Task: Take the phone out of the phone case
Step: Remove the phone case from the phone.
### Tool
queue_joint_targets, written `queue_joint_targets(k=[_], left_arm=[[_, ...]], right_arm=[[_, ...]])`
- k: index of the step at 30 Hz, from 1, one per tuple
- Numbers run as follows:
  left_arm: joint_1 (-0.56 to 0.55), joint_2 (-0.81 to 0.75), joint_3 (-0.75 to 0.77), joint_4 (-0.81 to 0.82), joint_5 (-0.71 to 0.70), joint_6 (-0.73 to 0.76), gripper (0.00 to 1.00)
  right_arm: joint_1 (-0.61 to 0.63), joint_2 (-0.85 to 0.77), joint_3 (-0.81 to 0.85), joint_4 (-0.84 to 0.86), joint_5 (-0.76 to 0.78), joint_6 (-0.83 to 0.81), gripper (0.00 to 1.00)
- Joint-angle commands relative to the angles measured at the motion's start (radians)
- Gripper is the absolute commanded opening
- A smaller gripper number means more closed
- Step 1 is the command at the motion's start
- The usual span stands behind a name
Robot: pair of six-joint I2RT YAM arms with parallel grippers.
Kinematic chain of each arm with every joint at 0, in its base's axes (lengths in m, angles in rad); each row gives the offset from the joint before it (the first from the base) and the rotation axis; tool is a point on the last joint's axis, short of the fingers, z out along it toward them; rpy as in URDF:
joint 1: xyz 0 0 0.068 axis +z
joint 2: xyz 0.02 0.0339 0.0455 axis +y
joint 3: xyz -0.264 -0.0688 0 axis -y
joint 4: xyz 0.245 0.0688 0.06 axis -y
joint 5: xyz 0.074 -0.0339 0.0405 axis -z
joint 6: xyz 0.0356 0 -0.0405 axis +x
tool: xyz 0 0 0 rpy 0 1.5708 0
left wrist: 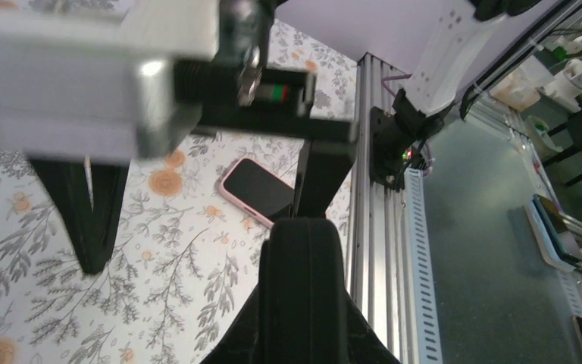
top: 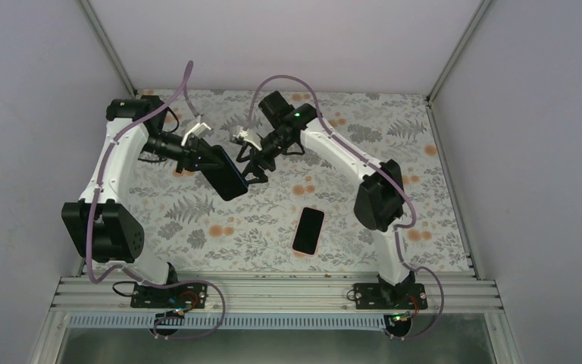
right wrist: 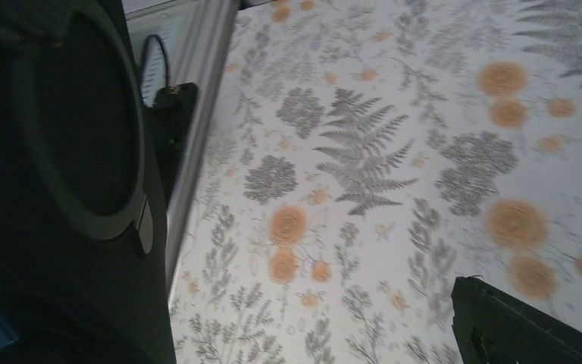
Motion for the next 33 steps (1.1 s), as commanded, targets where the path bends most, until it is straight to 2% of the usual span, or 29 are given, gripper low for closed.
queue_joint_targets(k=[1, 4, 9, 13, 16, 19, 25, 27, 33], left_arm=[[-0.009, 0.024, 0.042, 0.266, 0.301, 0.045, 0.02], [-0.005, 0.027, 0.016, 0.267, 0.272, 0.071, 0.02], [0.01, 0.022, -0.019, 0.266, 0.259, 0.092, 0.02], [0.025, 0.017, -0.018, 0.266, 0.255, 0.092, 0.02], [0.035, 0.017, -0.019, 0.266, 0.261, 0.093, 0.02], [0.039, 0.018, -0.03, 0.266, 0.269, 0.103, 0.02], [0.041, 0.055, -0.038, 0.267, 0.279, 0.109, 0.02], [0.043, 0.065, -0.035, 0.266, 0.28, 0.109, 0.02], [0.045, 0.085, -0.013, 0.266, 0.281, 0.098, 0.02]], right_arm=[[0.207, 0.06, 0.151, -0.118, -0.396, -0.038, 1.0], [0.2, 0.034, 0.204, -0.053, -0.404, 0.05, 0.98], [0.135, -0.137, 0.042, 0.303, -0.364, 0.302, 0.96], [0.087, -0.152, 0.018, 0.315, -0.326, 0.332, 0.96], [0.041, -0.192, -0.064, 0.422, -0.343, 0.407, 0.97], [0.005, -0.223, -0.111, 0.526, -0.422, 0.47, 0.97], [0.003, -0.178, 0.012, 0.475, -0.541, 0.488, 0.94], [0.007, -0.183, 0.014, 0.489, -0.538, 0.489, 0.9], [0.018, -0.172, 0.013, 0.505, -0.549, 0.488, 0.58]])
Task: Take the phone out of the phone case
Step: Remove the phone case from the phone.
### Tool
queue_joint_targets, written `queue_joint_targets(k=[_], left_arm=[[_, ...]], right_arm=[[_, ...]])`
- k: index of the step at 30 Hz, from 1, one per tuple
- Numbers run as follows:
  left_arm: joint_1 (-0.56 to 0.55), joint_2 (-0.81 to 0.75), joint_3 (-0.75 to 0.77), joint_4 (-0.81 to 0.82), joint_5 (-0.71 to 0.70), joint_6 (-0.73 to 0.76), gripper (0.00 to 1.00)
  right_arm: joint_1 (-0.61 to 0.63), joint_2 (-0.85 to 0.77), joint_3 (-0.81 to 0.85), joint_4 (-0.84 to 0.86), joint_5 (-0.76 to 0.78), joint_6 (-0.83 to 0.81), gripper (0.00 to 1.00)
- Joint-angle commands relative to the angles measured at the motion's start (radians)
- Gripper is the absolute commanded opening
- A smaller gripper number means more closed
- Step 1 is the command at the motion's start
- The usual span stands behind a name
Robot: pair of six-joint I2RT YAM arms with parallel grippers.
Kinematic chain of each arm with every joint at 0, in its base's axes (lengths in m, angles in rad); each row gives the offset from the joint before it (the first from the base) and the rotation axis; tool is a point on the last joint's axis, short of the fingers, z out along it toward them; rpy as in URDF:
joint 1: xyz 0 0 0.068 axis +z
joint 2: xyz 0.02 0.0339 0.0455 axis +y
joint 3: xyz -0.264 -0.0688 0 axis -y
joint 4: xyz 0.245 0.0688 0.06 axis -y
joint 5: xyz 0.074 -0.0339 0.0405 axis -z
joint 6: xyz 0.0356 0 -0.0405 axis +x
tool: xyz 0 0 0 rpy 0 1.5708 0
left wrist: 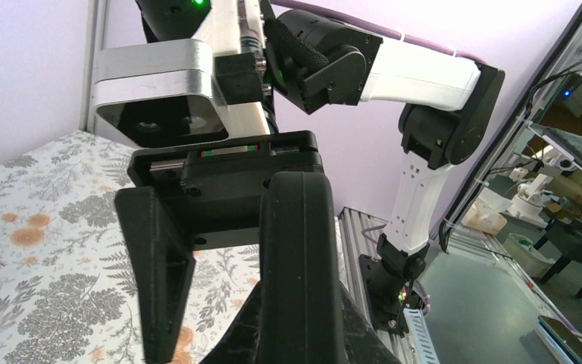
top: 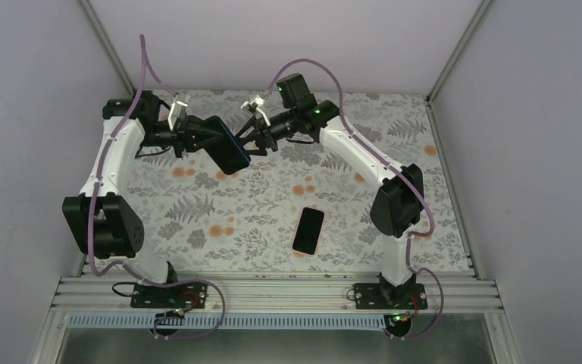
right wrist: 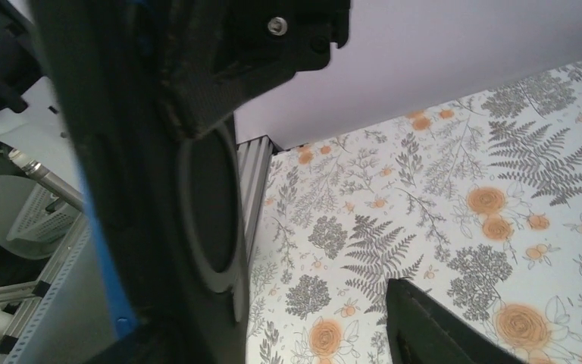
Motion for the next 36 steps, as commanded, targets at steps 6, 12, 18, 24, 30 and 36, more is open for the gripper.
queue_joint_targets(k=[6, 12, 18, 24, 30, 36], left_arm=[[-0.003, 0.054, 0.024, 0.128, -0.194, 0.044, 0.02], [-0.002, 0.033, 0.07, 0.128, -0.266, -0.028, 0.06], [0.003, -0.019, 0.081, 0.128, -0.331, -0.06, 0.37], [0.015, -0.076, 0.144, 0.128, -0.422, -0.131, 0.78], [0.025, -0.146, 0.225, 0.128, -0.488, -0.186, 1.0], [0.016, -0.22, 0.21, 0.288, -0.559, -0.317, 1.0]], right_arm=[[0.078, -0.079, 0.076, 0.081, -0.268, 0.036, 0.03], [0.055, -0.112, 0.028, 0.038, -0.191, 0.004, 0.03], [-0.024, -0.163, -0.05, 0.123, -0.127, 0.085, 0.03], [-0.105, -0.179, -0.071, 0.156, -0.092, 0.135, 0.03], [-0.136, -0.132, -0.039, 0.039, -0.034, 0.064, 0.03], [-0.205, -0.122, -0.085, 0.14, 0.121, 0.16, 0.03]])
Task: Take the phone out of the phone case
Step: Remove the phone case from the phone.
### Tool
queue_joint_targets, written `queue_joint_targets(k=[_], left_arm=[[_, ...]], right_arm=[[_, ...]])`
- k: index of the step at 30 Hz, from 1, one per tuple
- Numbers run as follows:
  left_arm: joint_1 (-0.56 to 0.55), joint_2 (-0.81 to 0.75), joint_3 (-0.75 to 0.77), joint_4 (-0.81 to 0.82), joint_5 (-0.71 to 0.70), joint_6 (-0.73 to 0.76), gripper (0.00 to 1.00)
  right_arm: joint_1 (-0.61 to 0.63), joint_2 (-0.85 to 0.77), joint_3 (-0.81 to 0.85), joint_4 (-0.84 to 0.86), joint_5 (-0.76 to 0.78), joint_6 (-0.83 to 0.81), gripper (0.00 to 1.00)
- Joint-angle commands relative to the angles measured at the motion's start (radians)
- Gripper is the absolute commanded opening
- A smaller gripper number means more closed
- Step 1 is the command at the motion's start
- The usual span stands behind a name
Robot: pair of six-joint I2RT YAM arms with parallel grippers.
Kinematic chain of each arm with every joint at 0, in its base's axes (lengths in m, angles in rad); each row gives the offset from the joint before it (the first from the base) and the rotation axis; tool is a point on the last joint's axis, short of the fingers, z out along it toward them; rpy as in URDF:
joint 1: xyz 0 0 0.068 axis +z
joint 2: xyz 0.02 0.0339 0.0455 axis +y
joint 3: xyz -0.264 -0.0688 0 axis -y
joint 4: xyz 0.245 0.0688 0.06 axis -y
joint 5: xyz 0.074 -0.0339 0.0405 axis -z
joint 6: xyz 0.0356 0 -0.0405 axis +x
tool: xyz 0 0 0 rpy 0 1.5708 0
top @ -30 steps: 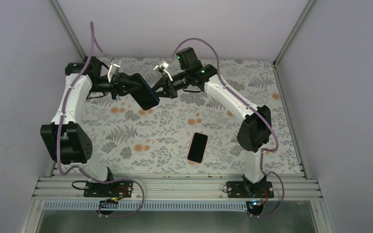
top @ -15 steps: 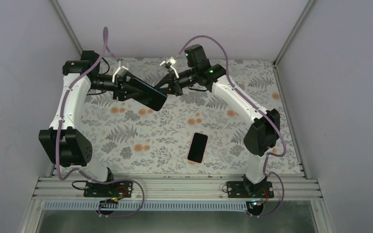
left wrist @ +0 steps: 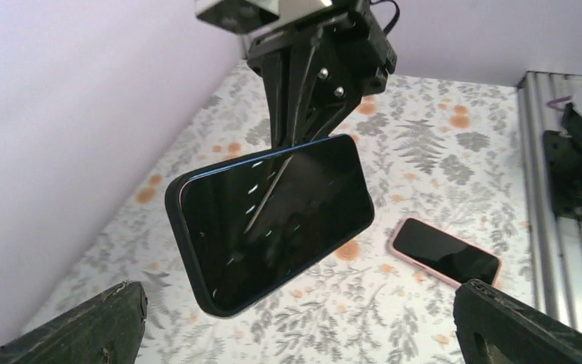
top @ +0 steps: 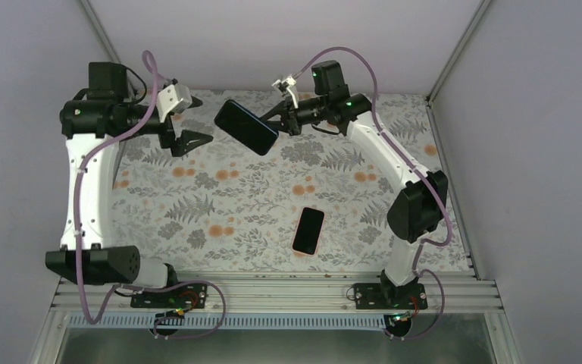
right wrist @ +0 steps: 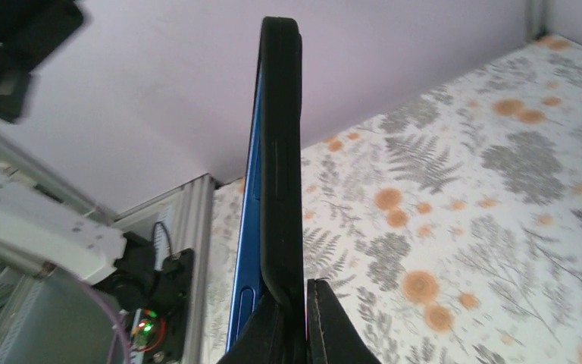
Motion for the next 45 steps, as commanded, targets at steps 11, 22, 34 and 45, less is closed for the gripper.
queue_joint_targets(k=[11, 22, 34, 45], left_arm=[[-0.422, -0.13, -0.389, 0.912, -0.809, -0.415, 0.99], [-0.643, 0.165, -0.298, 1.148, -0.975, -0.499, 0.97], [-0.647, 0.273, -0.267, 1.267, -1.016, -0.642, 0.91], [-0.647, 0.298, -0.277, 1.295, -1.099, -0.66, 0.84]], right_arm=[[-0.061, 0.032, 0.084, 0.167, 0.688, 0.252, 0.03], [-0.059, 0.028, 0.075, 0.186, 0.741, 0.315, 0.03], [-0.059, -0.013, 0.029, 0.232, 0.747, 0.299, 0.03], [-0.059, -0.005, 0.026, 0.26, 0.728, 0.315, 0.03]])
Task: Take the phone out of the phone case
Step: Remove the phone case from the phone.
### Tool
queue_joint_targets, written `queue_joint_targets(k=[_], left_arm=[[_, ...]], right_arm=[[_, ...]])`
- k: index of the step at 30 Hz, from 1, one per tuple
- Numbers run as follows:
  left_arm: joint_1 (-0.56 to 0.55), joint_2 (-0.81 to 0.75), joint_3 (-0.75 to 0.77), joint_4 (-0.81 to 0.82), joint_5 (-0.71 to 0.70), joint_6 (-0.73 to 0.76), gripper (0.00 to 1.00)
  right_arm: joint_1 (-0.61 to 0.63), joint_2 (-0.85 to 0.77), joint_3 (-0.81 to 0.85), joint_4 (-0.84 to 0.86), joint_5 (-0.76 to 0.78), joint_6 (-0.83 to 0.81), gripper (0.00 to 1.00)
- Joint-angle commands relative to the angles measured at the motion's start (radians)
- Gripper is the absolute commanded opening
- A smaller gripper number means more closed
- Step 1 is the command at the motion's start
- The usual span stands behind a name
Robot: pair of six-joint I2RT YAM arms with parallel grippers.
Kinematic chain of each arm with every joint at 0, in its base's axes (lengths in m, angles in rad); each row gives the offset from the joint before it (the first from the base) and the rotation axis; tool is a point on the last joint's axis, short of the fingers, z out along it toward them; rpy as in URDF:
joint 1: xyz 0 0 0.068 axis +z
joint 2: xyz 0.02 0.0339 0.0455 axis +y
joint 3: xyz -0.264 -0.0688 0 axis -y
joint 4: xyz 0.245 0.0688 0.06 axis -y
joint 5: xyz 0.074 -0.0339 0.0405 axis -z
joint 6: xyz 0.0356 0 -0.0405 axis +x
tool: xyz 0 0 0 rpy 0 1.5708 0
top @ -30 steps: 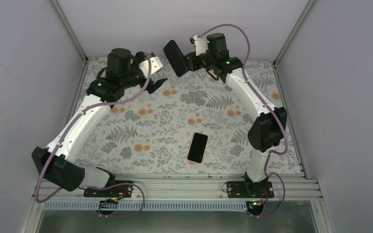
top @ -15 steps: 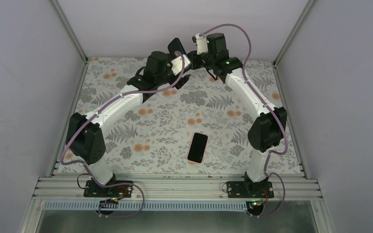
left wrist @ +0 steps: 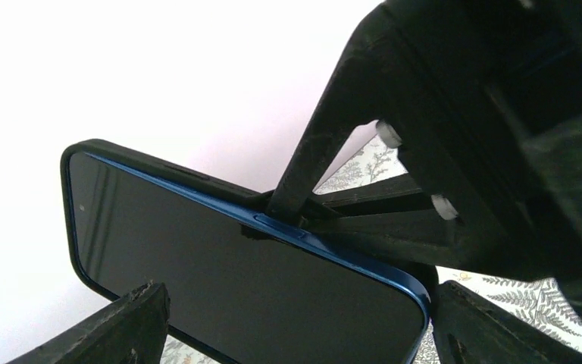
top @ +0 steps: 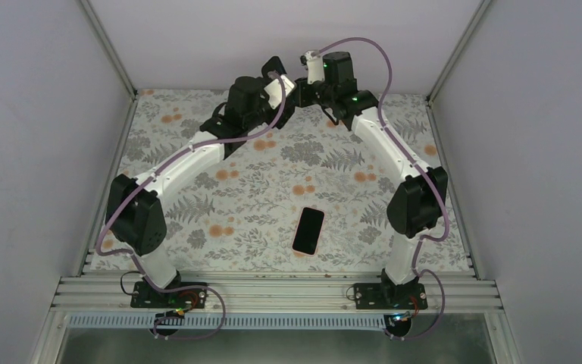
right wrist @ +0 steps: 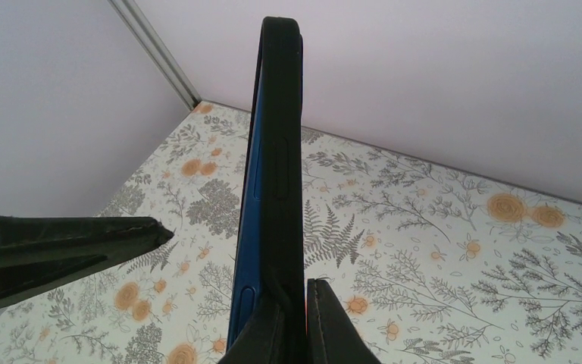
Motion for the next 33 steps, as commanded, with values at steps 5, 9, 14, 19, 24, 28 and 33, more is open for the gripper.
queue_joint_targets(k=[5, 9, 14, 19, 24, 28, 33], left_arm=[[0.0, 0.046, 0.031, 0.036, -0.141, -0.031, 0.82], [-0.026, 0.034, -0.03, 0.12, -0.318, -0.032, 0.81], [-0.053, -0.008, -0.148, 0.362, -0.587, 0.019, 0.79], [-0.052, -0.043, -0.268, 0.781, -0.731, 0.214, 0.7], [-0.054, -0.017, -0.32, 0.996, -0.746, 0.345, 0.57], [-0.064, 0.023, -0.333, 1.128, -0.754, 0.453, 0.44], [-0.069, 0.084, -0.326, 1.358, -0.776, 0.642, 0.37]], right_arm=[[0.004, -0.049, 0.011, 0.091, -0.022, 0.037, 0.03], [0.004, -0.054, 0.014, 0.082, -0.05, 0.069, 0.03], [0.004, -0.049, 0.021, 0.059, -0.117, 0.089, 0.03], [0.004, -0.064, -0.012, 0.055, -0.239, 0.065, 0.03], [0.003, -0.077, -0.045, 0.044, -0.405, 0.027, 0.03], [0.004, -0.091, -0.075, 0.047, -0.535, 0.014, 0.03], [0.001, -0.116, -0.105, 0.035, -0.585, -0.008, 0.03]])
